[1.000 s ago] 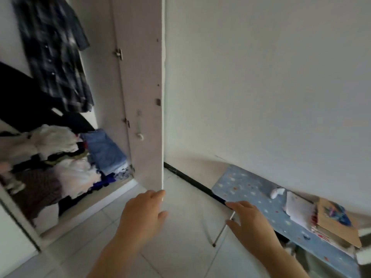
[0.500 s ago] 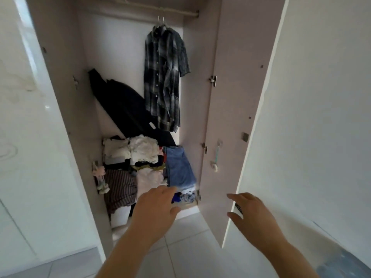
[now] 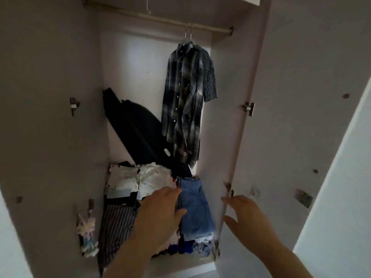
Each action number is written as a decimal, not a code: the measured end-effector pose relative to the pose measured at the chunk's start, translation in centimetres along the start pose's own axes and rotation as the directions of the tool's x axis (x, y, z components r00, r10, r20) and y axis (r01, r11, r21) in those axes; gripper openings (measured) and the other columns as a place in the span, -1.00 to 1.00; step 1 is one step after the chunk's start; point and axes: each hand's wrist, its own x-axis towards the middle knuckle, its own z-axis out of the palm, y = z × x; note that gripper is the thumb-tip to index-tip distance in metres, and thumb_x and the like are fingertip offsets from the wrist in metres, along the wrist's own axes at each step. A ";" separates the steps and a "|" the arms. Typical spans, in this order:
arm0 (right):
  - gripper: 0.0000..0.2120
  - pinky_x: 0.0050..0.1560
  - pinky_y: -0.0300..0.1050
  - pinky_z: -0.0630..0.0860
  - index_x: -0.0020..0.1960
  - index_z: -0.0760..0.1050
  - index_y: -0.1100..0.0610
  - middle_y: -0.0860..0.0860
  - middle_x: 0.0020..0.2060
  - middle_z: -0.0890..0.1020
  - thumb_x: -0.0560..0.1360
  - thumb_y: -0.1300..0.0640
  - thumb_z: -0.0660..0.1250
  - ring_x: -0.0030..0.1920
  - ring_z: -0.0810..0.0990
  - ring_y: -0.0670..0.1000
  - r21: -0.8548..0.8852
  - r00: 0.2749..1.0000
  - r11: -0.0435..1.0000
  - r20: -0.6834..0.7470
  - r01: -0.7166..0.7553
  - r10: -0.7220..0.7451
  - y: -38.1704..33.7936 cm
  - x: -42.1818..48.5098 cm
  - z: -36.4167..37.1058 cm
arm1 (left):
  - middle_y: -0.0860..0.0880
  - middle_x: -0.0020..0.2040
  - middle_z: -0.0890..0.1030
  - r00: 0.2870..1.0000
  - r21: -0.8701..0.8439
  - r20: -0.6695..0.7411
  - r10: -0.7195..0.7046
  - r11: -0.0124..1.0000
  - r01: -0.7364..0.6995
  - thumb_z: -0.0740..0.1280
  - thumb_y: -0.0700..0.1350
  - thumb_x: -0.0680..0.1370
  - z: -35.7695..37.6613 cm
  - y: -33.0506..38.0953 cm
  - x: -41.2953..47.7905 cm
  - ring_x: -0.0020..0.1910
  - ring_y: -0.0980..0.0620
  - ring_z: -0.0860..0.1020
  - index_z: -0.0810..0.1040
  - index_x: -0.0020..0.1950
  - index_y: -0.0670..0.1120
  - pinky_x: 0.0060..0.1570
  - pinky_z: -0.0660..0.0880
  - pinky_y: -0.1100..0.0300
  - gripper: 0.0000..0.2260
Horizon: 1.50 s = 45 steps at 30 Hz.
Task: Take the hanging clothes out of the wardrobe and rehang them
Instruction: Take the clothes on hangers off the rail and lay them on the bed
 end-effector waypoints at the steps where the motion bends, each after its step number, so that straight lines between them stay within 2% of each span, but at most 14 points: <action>1: -0.62 0.10 -0.43 0.24 0.36 0.34 -0.04 -0.07 0.26 0.43 0.55 0.05 0.24 0.23 0.41 -0.08 -0.002 1.000 1.000 -0.012 0.006 -0.006 0.1 2.1 0.0 | 0.12 0.38 0.33 1.000 -0.015 -0.010 0.001 1.000 -0.002 0.13 0.13 0.59 0.1 -0.7 2.1 0.31 0.15 0.31 0.19 0.46 0.07 0.30 0.22 0.28 -0.55; 3: -0.63 0.13 -0.36 0.31 0.36 0.36 -0.04 -0.05 0.23 0.47 0.55 0.03 0.24 0.19 0.45 -0.06 -0.007 0.999 1.000 -0.043 0.018 -0.018 0.5 6.3 0.0 | 0.10 0.37 0.34 0.999 -0.034 -0.035 -0.002 0.999 0.001 0.14 0.11 0.60 0.2 -2.0 6.2 0.30 0.15 0.33 0.22 0.45 0.06 0.29 0.22 0.30 -0.57; 5: -0.61 0.08 -0.37 0.31 0.37 0.35 -0.07 -0.05 0.22 0.47 0.55 0.03 0.25 0.16 0.45 -0.06 0.012 0.998 1.000 -0.063 0.022 -0.022 1.0 10.2 -0.2 | 0.08 0.39 0.33 0.998 -0.068 -0.068 -0.007 0.998 0.003 0.17 0.08 0.59 0.3 -3.0 10.1 0.32 0.12 0.32 0.21 0.46 0.04 0.32 0.21 0.26 -0.55; 10: -0.56 0.07 -0.50 0.11 0.42 0.27 -0.05 -0.05 0.31 0.39 0.56 0.05 0.23 0.27 0.37 -0.07 0.002 0.992 0.996 -0.090 0.092 -0.092 2.6 20.3 0.2 | 0.03 0.38 0.35 0.989 -0.092 -0.148 -0.017 0.996 0.004 0.23 0.03 0.57 0.9 -5.2 19.1 0.31 0.07 0.34 0.27 0.44 0.00 0.32 0.26 0.19 -0.55; 14: -0.57 0.14 -0.43 0.21 0.40 0.30 -0.04 -0.03 0.27 0.43 0.55 0.06 0.26 0.25 0.39 -0.05 0.021 0.975 0.984 -0.141 0.177 -0.172 3.6 28.7 0.0 | 0.06 0.33 0.40 0.968 -0.051 -0.249 -0.019 0.999 0.006 0.27 0.05 0.55 1.7 -6.8 26.0 0.26 0.08 0.39 0.33 0.41 0.01 0.28 0.31 0.19 -0.56; 18: -0.60 0.05 -0.43 0.23 0.35 0.40 0.00 0.01 0.19 0.48 0.52 0.14 0.30 0.20 0.45 -0.01 0.082 0.951 0.962 -0.196 0.260 -0.240 4.1 36.8 -0.7 | 0.08 0.28 0.44 0.945 -0.063 -0.326 -0.044 0.998 0.024 0.29 0.04 0.54 1.8 -8.0 32.9 0.23 0.08 0.41 0.37 0.38 0.05 0.24 0.35 0.19 -0.59; 23: -0.58 0.18 -0.19 0.35 0.33 0.43 0.07 0.04 0.18 0.52 0.48 0.17 0.36 0.18 0.47 0.08 0.061 0.869 0.911 -0.333 0.407 -0.366 2.8 46.2 -2.0 | 0.09 0.31 0.42 0.893 -0.059 -0.448 -0.048 0.998 0.024 0.28 0.07 0.54 0.4 -9.6 40.8 0.26 0.10 0.38 0.33 0.41 0.06 0.25 0.29 0.26 -0.55; 27: -0.56 0.11 -0.04 0.49 0.28 0.49 0.14 0.10 0.09 0.57 0.40 0.25 0.42 0.08 0.53 0.14 -0.013 0.743 0.850 -0.479 0.527 -0.468 0.3 52.4 -4.0 | 0.10 0.33 0.40 0.844 -0.092 -0.534 -0.045 0.996 -0.005 0.28 0.06 0.54 -1.4 -11.6 46.2 0.29 0.12 0.34 0.28 0.43 0.08 0.25 0.25 0.29 -0.53; 31: -0.56 0.16 -0.06 0.41 0.35 0.41 0.11 0.08 0.19 0.50 0.48 0.21 0.34 0.19 0.45 0.11 -0.101 0.638 0.810 -0.563 0.578 -0.526 -3.0 58.0 -6.5 | 0.11 0.32 0.40 0.793 -0.125 -0.608 -0.027 0.990 -0.062 0.28 0.05 0.54 -3.4 -14.4 51.8 0.25 0.15 0.37 0.28 0.43 0.08 0.16 0.22 0.38 -0.54; 36: -0.54 0.27 -0.06 0.31 0.43 0.29 0.08 0.06 0.31 0.39 0.55 0.19 0.23 0.29 0.33 0.10 -0.214 0.597 0.834 -0.610 0.509 -0.521 -6.4 65.3 -9.5 | 0.09 0.34 0.39 0.758 -0.118 -0.651 0.028 0.983 -0.138 0.26 0.04 0.55 -5.9 -17.9 58.0 0.28 0.15 0.33 0.29 0.43 0.07 0.13 0.16 0.39 -0.55; 45: -0.55 0.22 0.05 0.33 0.41 0.31 0.13 0.14 0.26 0.40 0.53 0.23 0.21 0.29 0.32 0.17 -0.295 0.534 0.899 -0.727 0.324 -0.432 -8.9 76.9 -15.6 | 0.11 0.36 0.35 0.729 -0.110 -0.676 0.114 0.962 -0.252 0.23 0.07 0.56 -8.0 -21.5 65.4 0.30 0.17 0.29 0.26 0.43 0.09 0.11 0.14 0.41 -0.56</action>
